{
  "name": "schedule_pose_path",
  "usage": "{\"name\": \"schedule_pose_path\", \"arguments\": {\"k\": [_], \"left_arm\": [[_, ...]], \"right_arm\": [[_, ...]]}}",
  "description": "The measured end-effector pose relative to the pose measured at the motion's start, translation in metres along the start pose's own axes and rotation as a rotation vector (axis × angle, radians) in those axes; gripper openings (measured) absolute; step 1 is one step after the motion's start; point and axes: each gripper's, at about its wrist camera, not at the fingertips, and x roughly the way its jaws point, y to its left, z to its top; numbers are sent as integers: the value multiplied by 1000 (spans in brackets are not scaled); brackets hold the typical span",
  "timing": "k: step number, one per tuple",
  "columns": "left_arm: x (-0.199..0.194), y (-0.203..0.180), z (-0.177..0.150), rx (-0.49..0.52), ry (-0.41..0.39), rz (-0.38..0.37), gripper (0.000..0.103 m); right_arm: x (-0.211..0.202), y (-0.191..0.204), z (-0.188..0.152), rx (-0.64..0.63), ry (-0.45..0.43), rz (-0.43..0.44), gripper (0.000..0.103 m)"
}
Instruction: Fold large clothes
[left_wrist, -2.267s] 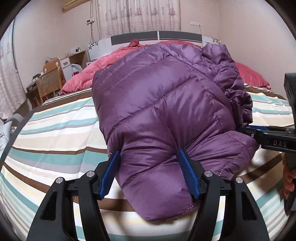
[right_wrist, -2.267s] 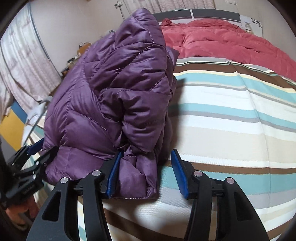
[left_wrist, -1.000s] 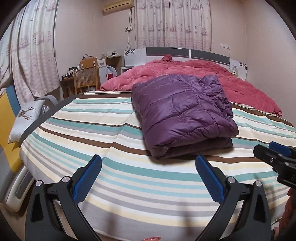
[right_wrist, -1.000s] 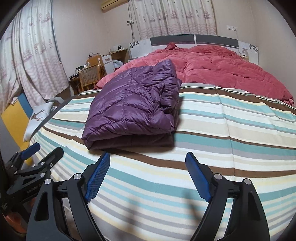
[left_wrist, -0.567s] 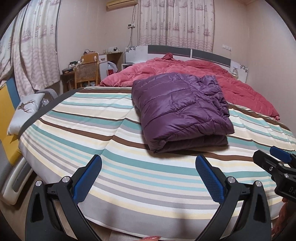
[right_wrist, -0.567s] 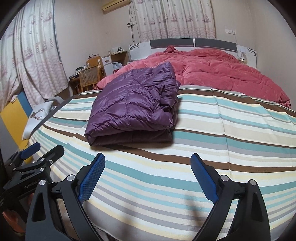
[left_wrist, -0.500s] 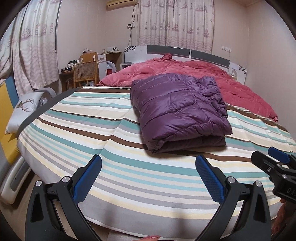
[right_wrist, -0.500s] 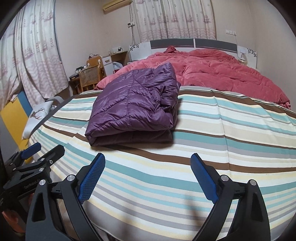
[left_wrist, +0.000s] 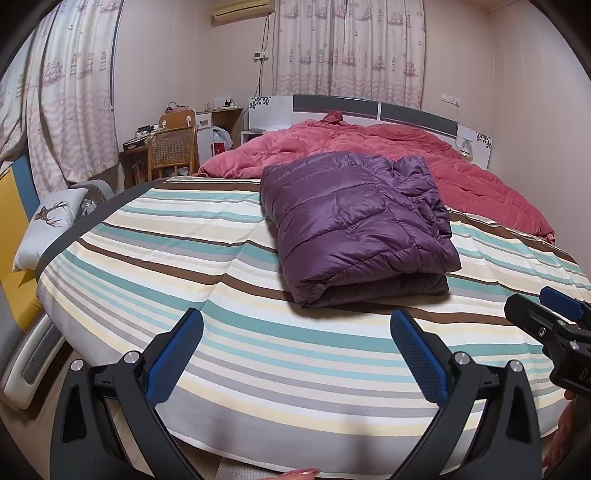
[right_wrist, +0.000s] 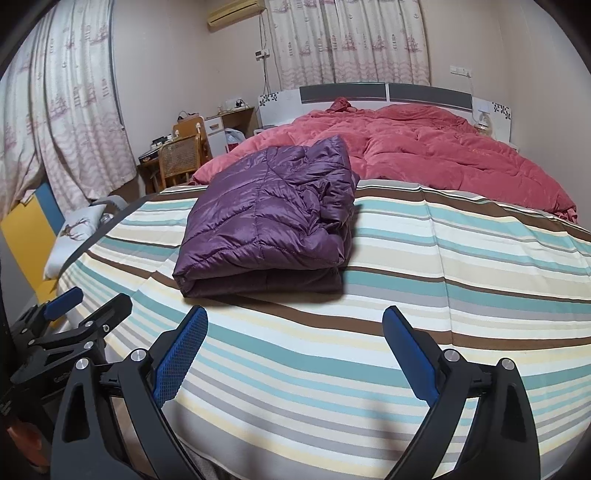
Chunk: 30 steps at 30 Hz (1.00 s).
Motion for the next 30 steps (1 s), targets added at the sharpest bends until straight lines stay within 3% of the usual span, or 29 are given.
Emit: {"name": "schedule_pose_path", "arguments": {"k": [30], "left_arm": [[1, 0, 0, -11, 1, 0, 101]], "right_arm": [[1, -1, -2, 5, 9, 10, 95]]}}
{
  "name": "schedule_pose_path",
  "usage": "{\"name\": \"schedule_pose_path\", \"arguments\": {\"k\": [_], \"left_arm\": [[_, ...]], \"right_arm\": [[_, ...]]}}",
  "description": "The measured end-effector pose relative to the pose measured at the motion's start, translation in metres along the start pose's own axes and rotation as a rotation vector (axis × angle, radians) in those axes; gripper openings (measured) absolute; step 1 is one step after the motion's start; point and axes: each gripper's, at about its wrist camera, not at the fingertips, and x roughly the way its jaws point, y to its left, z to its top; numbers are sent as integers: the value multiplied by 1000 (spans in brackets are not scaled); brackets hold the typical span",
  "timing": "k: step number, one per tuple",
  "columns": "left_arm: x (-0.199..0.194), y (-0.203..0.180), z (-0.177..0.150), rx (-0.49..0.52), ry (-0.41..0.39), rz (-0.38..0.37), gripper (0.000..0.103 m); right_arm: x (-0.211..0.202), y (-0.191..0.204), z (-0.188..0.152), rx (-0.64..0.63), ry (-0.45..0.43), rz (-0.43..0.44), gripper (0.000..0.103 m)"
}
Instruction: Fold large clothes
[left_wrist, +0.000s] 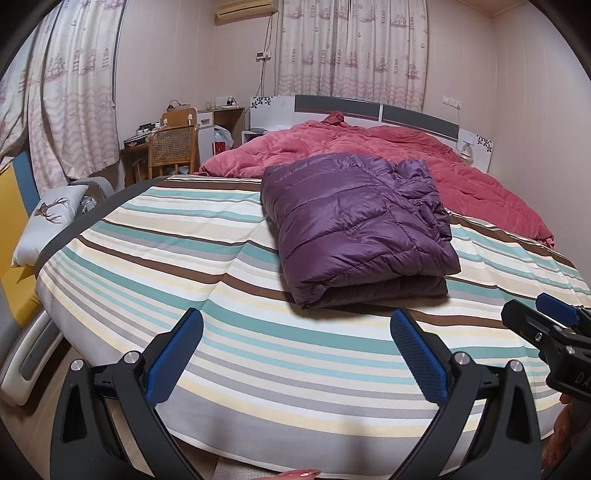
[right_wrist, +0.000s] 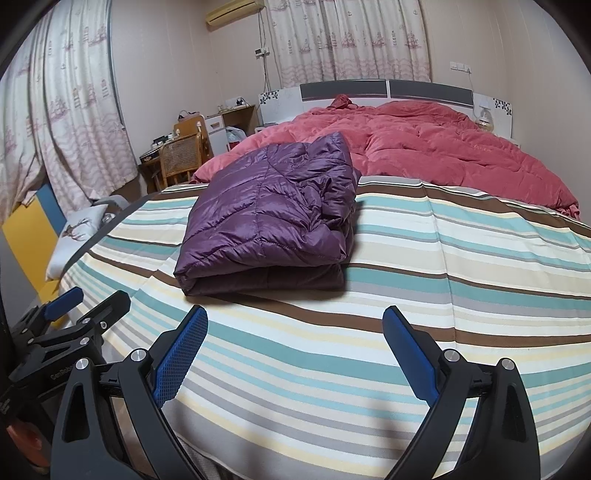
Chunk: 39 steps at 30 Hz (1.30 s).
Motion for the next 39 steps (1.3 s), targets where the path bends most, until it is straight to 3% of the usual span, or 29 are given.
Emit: {"name": "schedule_pose_path", "arguments": {"k": [14, 26, 39], "left_arm": [[-4, -2, -1, 2, -11, -13, 101], [-10, -13, -4, 62, -39, -16, 101], [-5, -13, -4, 59, 5, -44, 101]], "right_arm": [[0, 1, -1, 0, 5, 1, 95], [0, 3, -3, 4, 12, 4, 95], [1, 1, -2, 6, 14, 4, 95]]}}
